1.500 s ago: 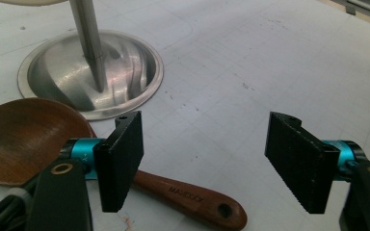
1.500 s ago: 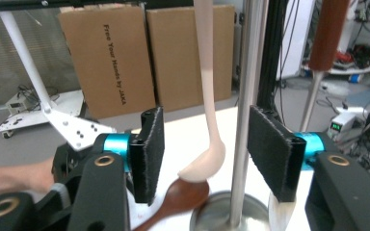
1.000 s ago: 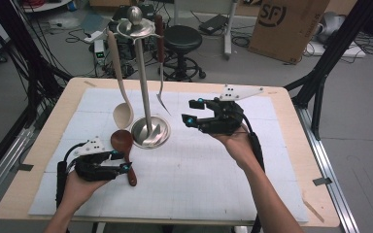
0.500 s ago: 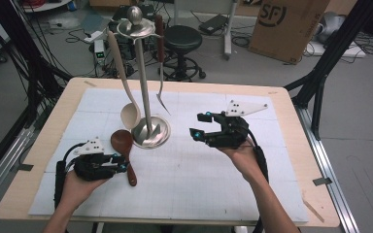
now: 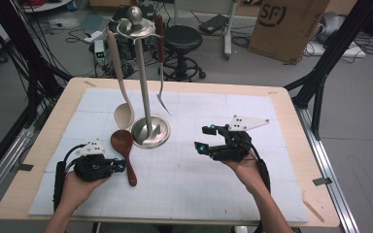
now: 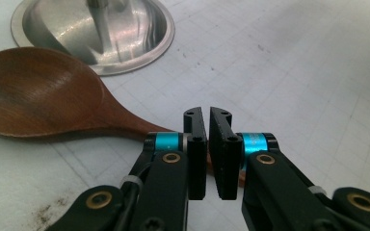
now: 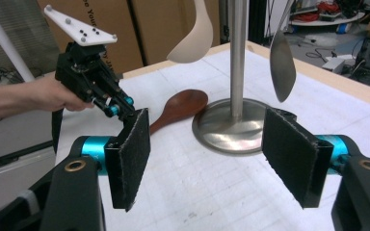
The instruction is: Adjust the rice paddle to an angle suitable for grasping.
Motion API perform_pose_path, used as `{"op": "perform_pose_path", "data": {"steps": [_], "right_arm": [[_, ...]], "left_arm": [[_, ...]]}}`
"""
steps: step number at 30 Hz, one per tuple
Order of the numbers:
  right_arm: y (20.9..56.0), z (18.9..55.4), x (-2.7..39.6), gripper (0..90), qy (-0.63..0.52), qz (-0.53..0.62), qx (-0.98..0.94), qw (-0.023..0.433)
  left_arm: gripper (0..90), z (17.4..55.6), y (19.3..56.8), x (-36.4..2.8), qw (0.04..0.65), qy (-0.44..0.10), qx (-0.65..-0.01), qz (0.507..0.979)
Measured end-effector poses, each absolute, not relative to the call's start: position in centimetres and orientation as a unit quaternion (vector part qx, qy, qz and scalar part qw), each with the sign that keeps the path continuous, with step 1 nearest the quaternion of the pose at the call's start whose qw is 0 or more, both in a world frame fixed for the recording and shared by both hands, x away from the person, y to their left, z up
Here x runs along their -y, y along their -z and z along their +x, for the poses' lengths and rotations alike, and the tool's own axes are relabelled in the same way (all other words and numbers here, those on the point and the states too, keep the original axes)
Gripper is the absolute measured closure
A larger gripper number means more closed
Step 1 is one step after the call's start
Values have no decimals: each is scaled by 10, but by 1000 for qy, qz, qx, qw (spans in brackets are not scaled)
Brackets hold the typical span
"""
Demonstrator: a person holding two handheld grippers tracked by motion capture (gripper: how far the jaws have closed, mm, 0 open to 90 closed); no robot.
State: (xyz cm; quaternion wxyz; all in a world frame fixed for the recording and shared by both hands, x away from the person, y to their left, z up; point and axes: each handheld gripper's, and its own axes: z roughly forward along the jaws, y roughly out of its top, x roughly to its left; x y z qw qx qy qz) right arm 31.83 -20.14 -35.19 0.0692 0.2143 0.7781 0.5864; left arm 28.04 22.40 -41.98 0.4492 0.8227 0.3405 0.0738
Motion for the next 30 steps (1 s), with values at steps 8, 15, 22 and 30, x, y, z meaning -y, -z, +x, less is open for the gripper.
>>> {"op": "perform_pose_path", "data": {"steps": [8, 15, 22, 30], "right_arm": [[363, 308, 209, 332, -583, 216, -780, 71], [373, 303, 215, 330, -581, 223, -780, 71], [382, 300, 214, 321, -574, 228, -784, 68], [386, 298, 212, 321, -572, 230, -784, 69]], "left_arm": [[885, 283, 426, -224, 431, -71, -345, 831], [885, 285, 431, -222, 418, -68, -350, 836], [884, 288, 436, -220, 408, -63, -352, 840], [885, 289, 438, -217, 404, -59, -346, 845]]}}
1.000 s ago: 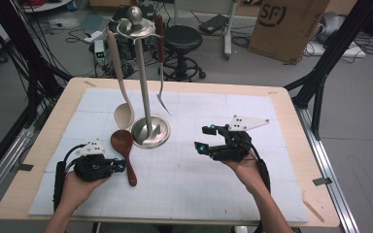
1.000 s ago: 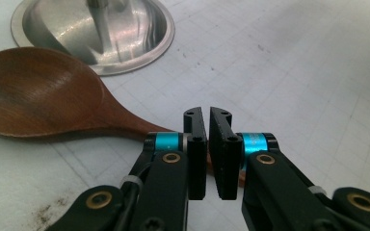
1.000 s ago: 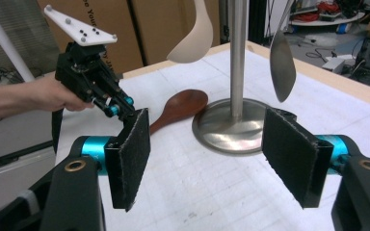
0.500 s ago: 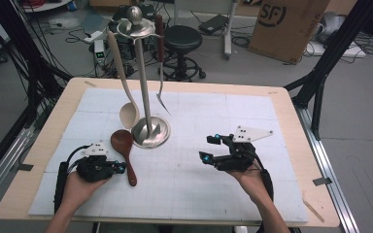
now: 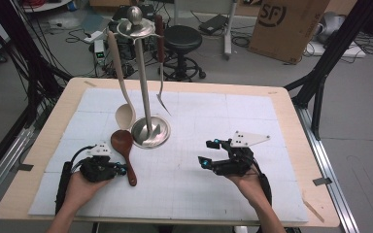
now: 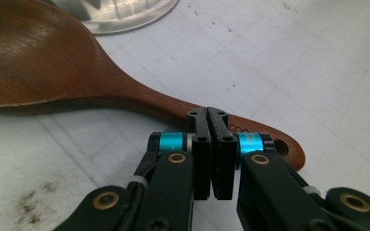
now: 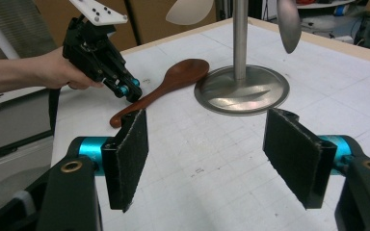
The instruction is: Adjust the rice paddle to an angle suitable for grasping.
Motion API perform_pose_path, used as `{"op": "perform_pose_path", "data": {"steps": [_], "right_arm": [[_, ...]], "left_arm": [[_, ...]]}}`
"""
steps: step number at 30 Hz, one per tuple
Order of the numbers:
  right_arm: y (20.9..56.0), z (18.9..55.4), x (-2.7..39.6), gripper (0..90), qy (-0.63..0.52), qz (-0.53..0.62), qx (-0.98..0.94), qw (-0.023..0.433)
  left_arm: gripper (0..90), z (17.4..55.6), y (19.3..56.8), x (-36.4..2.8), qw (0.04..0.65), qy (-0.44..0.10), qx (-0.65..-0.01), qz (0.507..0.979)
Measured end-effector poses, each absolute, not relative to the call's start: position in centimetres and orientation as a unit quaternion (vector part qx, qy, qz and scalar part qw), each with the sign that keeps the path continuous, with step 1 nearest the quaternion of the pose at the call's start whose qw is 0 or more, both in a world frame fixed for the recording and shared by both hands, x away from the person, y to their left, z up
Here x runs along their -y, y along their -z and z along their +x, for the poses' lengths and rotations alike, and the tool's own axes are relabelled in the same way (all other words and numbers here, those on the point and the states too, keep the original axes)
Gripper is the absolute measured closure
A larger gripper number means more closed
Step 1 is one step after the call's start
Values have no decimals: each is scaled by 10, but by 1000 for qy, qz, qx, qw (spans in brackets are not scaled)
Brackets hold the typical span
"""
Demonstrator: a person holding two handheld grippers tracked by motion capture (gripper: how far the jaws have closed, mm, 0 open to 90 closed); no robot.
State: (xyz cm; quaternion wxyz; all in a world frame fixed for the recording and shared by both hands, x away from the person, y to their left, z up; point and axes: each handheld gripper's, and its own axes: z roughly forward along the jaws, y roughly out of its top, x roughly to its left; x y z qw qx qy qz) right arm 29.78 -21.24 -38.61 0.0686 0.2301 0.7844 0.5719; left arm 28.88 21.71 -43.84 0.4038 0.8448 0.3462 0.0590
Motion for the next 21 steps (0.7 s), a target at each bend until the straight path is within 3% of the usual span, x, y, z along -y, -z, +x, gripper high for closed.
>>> {"op": "perform_pose_path", "data": {"steps": [21], "right_arm": [[389, 298, 214, 320, -567, 236, -786, 69]], "left_arm": [[887, 293, 440, -173, 388, -45, -318, 864]]}}
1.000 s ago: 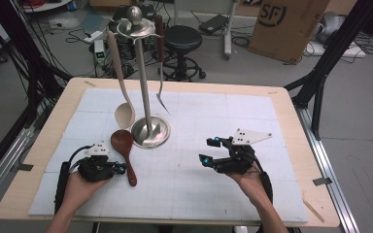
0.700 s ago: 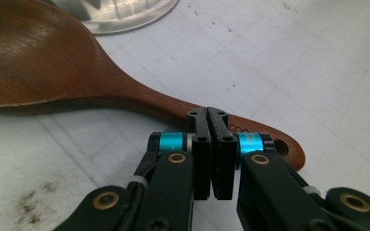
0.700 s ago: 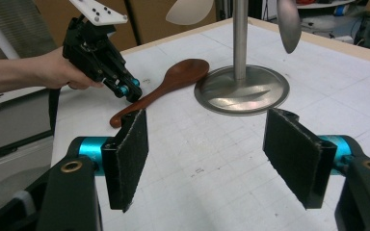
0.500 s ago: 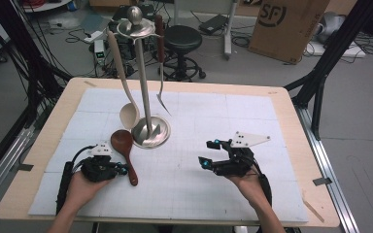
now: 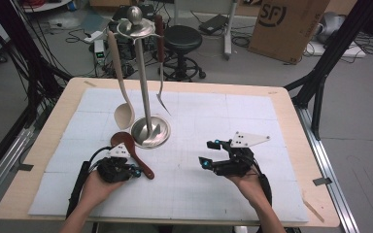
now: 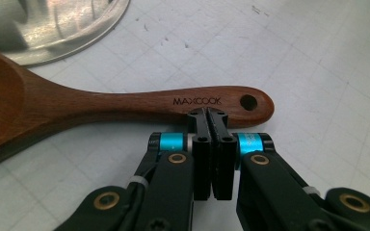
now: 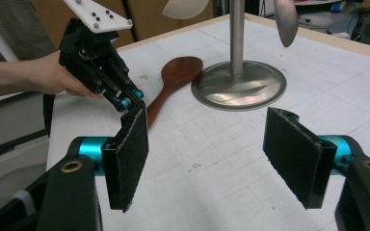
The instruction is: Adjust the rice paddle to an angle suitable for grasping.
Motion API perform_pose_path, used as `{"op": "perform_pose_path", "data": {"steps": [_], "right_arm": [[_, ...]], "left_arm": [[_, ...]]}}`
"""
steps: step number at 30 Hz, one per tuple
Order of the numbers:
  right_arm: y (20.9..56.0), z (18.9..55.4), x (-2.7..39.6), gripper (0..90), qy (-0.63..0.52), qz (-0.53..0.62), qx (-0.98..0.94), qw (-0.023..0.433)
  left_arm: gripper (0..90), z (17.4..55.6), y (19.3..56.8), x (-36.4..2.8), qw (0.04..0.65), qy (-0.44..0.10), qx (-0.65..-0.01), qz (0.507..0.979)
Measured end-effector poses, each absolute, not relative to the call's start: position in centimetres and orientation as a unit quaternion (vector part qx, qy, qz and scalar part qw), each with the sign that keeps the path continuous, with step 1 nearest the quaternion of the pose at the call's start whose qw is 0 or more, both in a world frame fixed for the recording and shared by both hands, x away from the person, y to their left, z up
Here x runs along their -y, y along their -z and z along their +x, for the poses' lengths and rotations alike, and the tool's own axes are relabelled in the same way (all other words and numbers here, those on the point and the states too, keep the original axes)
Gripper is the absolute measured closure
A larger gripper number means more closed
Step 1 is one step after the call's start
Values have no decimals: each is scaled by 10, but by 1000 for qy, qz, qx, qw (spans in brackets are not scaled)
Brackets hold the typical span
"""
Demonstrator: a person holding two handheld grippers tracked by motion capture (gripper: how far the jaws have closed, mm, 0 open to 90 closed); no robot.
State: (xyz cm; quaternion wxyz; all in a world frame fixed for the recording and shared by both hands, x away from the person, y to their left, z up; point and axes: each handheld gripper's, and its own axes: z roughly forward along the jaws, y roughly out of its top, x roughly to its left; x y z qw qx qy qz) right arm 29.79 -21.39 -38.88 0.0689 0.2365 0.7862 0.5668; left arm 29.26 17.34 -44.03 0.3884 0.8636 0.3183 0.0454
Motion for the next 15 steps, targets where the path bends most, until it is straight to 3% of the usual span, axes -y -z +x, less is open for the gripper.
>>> {"op": "perform_pose_path", "data": {"steps": [15], "right_arm": [[391, 301, 213, 320, -565, 238, -787, 70]], "left_arm": [[886, 305, 443, -163, 398, -45, -328, 856]]}}
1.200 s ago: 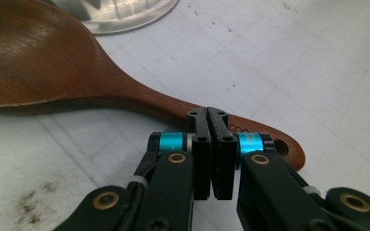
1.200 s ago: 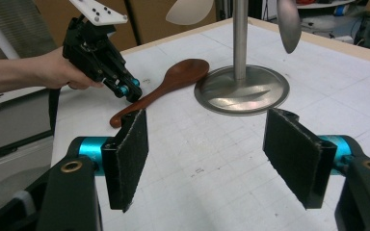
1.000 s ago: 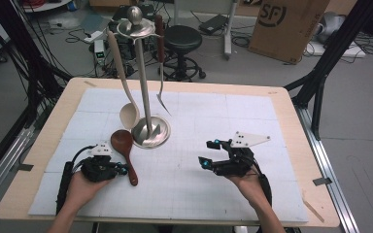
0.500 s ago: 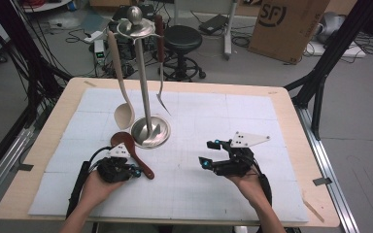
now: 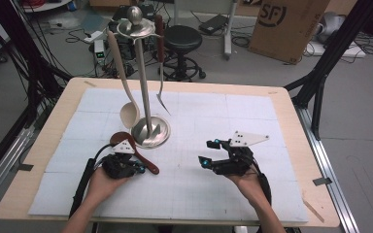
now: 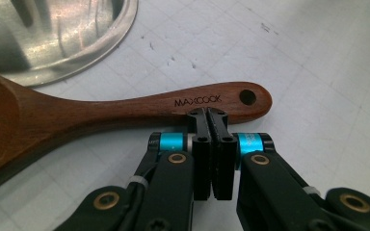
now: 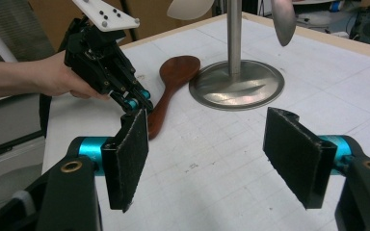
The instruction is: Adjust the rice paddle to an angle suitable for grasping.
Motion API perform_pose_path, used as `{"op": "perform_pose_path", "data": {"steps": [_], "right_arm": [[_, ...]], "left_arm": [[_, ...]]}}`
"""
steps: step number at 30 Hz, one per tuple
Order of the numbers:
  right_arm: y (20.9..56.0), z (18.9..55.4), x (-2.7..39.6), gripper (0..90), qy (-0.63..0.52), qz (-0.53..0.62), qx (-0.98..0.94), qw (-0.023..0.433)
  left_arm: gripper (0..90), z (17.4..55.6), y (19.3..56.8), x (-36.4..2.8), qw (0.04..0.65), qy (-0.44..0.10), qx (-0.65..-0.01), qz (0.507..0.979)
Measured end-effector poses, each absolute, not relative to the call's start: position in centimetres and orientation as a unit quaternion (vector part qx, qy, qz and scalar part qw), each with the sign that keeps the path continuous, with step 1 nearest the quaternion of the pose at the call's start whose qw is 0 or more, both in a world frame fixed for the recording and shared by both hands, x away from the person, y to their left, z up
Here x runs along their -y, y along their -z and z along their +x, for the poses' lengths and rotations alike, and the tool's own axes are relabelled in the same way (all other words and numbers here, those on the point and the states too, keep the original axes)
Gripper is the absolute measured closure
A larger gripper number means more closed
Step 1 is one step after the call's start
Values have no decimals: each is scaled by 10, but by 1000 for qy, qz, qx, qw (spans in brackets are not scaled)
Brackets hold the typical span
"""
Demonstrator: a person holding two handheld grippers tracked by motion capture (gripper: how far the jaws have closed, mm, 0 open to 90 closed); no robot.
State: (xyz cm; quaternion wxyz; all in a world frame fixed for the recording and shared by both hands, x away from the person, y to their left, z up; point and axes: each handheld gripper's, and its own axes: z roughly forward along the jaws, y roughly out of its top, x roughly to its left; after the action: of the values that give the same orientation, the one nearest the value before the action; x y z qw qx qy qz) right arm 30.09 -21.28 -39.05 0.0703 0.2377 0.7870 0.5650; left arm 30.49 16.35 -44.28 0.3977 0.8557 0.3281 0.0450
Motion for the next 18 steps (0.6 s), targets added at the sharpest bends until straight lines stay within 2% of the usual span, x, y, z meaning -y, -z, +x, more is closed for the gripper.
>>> {"op": "perform_pose_path", "data": {"steps": [18], "right_arm": [[397, 303, 185, 321, -542, 226, -806, 65]], "left_arm": [[846, 303, 434, -163, 404, -64, -318, 855]]}}
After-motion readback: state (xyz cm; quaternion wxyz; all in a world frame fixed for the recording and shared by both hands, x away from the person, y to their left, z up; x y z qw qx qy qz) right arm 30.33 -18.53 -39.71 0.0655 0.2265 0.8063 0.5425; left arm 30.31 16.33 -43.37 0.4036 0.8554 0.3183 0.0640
